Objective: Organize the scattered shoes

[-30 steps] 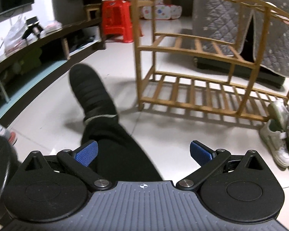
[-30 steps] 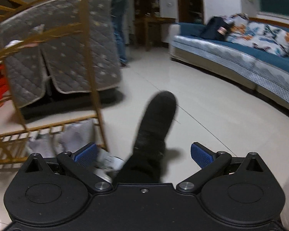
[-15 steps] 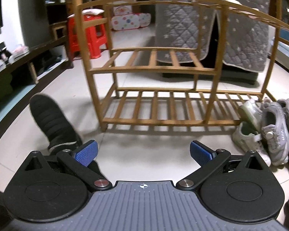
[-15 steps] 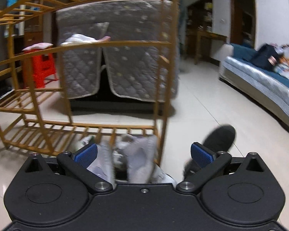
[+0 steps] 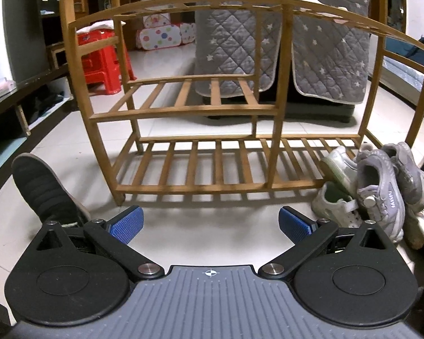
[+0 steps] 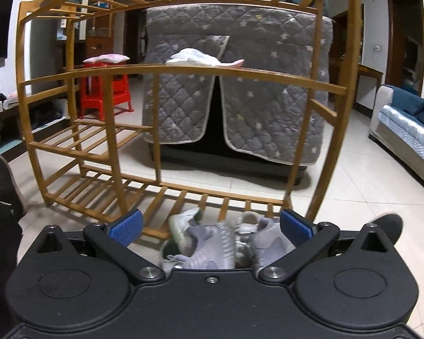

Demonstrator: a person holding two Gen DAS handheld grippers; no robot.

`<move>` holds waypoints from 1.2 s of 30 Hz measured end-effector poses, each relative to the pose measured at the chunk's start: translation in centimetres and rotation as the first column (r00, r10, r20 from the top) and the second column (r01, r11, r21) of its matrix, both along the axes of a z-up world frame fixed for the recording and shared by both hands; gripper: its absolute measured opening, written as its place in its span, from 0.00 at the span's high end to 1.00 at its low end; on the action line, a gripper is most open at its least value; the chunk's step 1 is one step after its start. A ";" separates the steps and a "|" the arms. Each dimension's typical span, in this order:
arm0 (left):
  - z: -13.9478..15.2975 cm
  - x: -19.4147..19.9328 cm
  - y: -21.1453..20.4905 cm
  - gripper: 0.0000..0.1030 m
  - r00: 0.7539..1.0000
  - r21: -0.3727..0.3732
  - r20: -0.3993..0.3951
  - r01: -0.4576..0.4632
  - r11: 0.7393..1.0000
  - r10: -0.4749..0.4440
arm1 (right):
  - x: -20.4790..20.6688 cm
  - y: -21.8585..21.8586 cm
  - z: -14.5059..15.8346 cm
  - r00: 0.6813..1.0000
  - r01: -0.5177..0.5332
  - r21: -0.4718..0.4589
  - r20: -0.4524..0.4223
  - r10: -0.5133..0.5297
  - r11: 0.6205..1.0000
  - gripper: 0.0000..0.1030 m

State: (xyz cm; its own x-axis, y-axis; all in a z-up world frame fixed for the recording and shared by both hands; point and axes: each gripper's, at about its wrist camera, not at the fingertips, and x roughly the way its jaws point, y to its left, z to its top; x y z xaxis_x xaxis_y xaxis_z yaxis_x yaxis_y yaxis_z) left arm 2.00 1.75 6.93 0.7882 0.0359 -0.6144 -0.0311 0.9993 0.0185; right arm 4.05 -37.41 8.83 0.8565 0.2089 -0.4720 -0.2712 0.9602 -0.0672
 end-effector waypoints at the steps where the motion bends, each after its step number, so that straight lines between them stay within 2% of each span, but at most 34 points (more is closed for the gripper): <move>1: 0.0 0.0 0.0 0.00 1.000 -0.002 -0.003 0.001 1.000 -0.001 | 0.0 0.2 -0.2 1.000 -0.001 0.007 -0.002 0.001 1.000 0.00; 13: -1.1 0.1 0.1 0.00 1.000 -0.047 -0.031 -0.005 0.999 0.004 | 0.1 2.3 -1.2 0.998 -0.051 0.073 -0.033 0.054 0.996 0.00; 36: -0.4 0.6 -1.3 0.00 1.000 -0.059 0.004 0.015 0.998 -0.014 | 0.1 4.3 -2.5 0.992 -0.099 0.122 -0.067 0.107 0.988 0.00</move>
